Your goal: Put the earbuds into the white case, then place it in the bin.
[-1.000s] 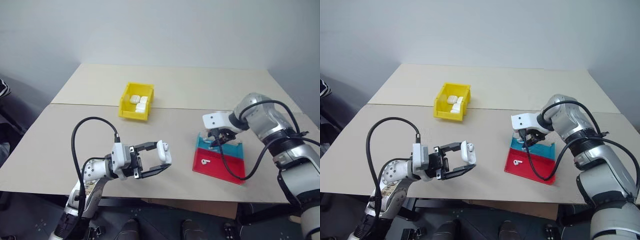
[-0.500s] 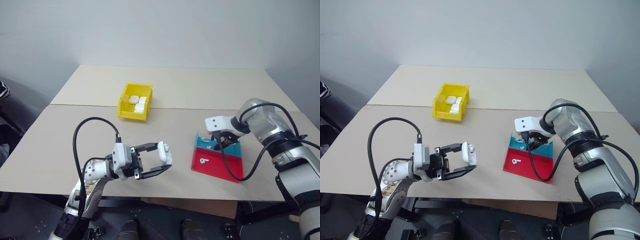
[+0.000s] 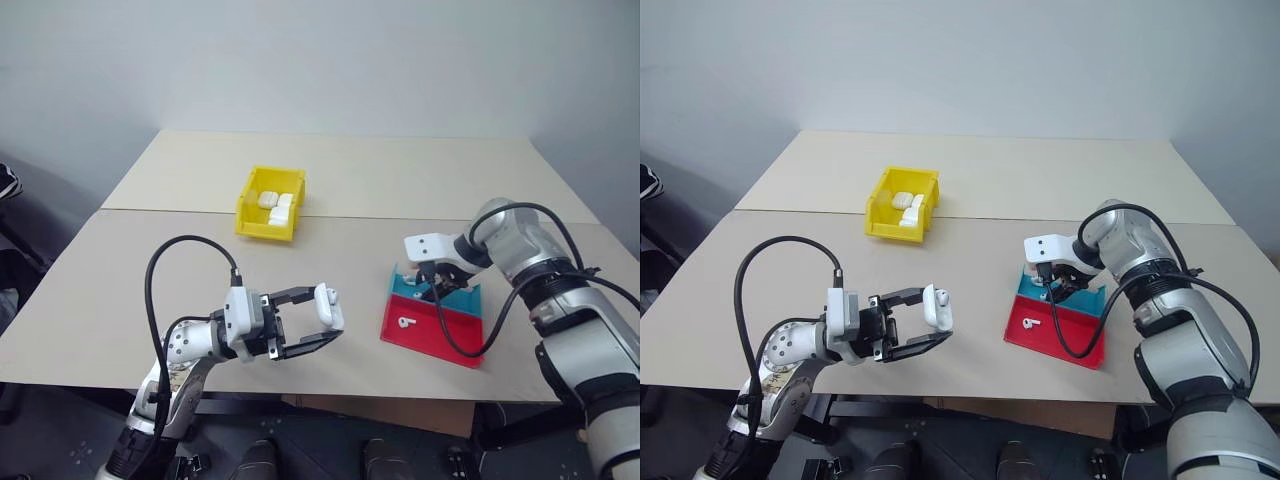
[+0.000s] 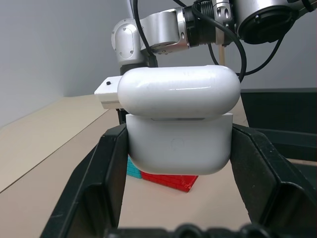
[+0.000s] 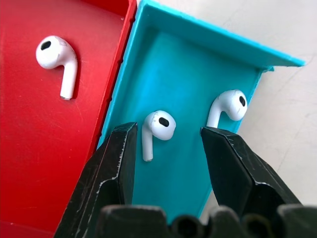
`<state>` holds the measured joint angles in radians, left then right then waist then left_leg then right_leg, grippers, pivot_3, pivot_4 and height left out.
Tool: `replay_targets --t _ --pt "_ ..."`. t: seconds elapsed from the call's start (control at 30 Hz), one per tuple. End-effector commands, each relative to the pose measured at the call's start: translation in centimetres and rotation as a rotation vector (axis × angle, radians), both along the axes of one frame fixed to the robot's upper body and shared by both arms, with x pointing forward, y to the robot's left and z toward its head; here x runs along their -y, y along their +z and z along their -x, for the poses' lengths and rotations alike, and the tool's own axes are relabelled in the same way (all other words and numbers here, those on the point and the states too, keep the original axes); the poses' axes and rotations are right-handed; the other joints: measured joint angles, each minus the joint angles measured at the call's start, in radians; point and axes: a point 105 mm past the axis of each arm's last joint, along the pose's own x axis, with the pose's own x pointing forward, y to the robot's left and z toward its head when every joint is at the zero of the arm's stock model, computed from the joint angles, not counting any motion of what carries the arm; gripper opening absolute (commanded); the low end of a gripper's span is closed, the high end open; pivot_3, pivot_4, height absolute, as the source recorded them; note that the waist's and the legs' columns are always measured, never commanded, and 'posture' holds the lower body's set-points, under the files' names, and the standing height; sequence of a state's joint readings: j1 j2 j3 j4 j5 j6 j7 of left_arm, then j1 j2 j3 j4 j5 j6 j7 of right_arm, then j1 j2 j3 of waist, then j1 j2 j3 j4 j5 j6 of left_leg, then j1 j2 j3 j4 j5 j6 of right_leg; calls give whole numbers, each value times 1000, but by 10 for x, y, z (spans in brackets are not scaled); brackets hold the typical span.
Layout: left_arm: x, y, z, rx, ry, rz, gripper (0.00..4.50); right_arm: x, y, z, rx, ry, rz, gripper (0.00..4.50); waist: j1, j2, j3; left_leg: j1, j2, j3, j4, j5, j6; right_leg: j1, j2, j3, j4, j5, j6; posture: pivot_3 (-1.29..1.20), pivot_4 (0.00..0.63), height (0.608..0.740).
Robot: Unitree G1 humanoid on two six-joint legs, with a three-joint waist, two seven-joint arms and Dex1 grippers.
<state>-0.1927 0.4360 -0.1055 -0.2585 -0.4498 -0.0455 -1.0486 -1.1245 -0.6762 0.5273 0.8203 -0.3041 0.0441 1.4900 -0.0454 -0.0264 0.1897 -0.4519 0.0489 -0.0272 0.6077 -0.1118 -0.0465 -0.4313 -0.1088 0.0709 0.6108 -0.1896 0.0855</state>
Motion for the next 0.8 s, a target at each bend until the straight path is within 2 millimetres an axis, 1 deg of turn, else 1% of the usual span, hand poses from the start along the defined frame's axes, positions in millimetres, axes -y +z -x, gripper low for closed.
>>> replay_targets --t 0.03,0.27,0.37,0.8 --pt "2 7 5 42 -8 0 2770 -3 15 -5 44 12 -22 2508 0 0 0 0 0 0 0 0 0 0 0 0 0 0 0 0 150 740" --pt "3 7 3 46 -1 0 2770 -3 12 -7 55 6 -16 2508 0 0 0 0 0 0 0 0 0 0 0 0 0 0 0 0 150 740" --pt "3 7 3 45 -1 -3 2770 -3 11 -7 56 3 -14 1969 0 0 0 0 0 0 0 0 0 0 0 0 0 0 0 0 150 740" --pt "2 6 3 39 -1 -7 2770 -3 7 -8 58 5 -7 1969 -1 0 0 3 0 0 0 0 0 3 0 0 0 0 0 0 150 740"
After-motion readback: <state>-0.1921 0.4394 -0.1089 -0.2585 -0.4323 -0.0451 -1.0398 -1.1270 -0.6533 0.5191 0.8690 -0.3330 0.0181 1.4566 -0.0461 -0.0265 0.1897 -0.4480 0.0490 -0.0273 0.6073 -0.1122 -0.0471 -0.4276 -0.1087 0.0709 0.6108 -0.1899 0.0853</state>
